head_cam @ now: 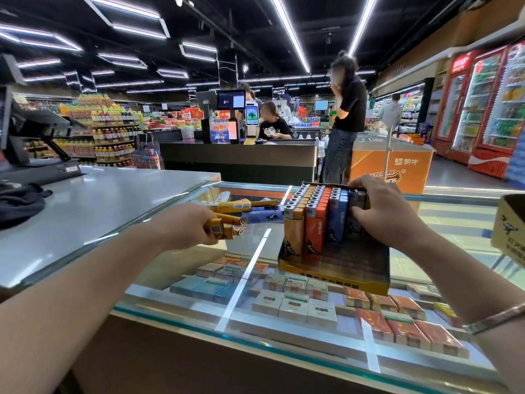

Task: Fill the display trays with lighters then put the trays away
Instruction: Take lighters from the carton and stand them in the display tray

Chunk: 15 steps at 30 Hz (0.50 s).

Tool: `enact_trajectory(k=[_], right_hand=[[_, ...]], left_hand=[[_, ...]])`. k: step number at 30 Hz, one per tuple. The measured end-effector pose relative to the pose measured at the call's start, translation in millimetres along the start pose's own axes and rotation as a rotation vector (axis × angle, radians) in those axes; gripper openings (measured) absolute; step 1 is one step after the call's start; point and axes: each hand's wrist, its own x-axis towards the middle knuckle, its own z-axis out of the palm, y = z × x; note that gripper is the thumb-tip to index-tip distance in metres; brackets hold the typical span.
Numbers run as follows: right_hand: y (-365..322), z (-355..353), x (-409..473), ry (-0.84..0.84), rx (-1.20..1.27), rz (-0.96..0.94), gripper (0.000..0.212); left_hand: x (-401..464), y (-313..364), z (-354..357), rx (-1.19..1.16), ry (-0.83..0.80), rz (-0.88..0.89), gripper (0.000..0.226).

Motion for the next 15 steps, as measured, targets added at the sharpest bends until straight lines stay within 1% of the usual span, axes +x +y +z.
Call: enact_trajectory(k=[2, 3, 6, 8, 10, 13, 15], right_hand=[[0, 0, 0, -0.003, -0.002, 0.003, 0.038], [-1, -1, 0, -0.005, -0.001, 0.005, 0.038], [-2, -2, 0, -0.01, -0.007, 0.02, 0.037], [-3, -2, 0, -0.016, -0.012, 0.026, 0.036], [-2, -1, 0, -0.014, -0.01, 0.023, 0.036], [0, 1, 1, 0.003, -0.013, 0.007, 0.039], [1, 2, 1, 0.009, -0.014, -0.001, 0.039]], left_hand=[[1, 9, -1, 0.042, 0.016, 0.006, 0.014], [1, 12, 0, 0.087, 0.05, 0.019, 0.013], [1, 20, 8, 0.261, 0.238, 0.104, 0.011], [1, 22, 14, 0.308, 0.354, 0.145, 0.013], [3, 23, 20, 0.323, 0.43, 0.154, 0.02], [7, 20, 23, 0.325, 0.499, 0.171, 0.025], [10, 17, 25, 0.314, 0.469, 0.15, 0.021]])
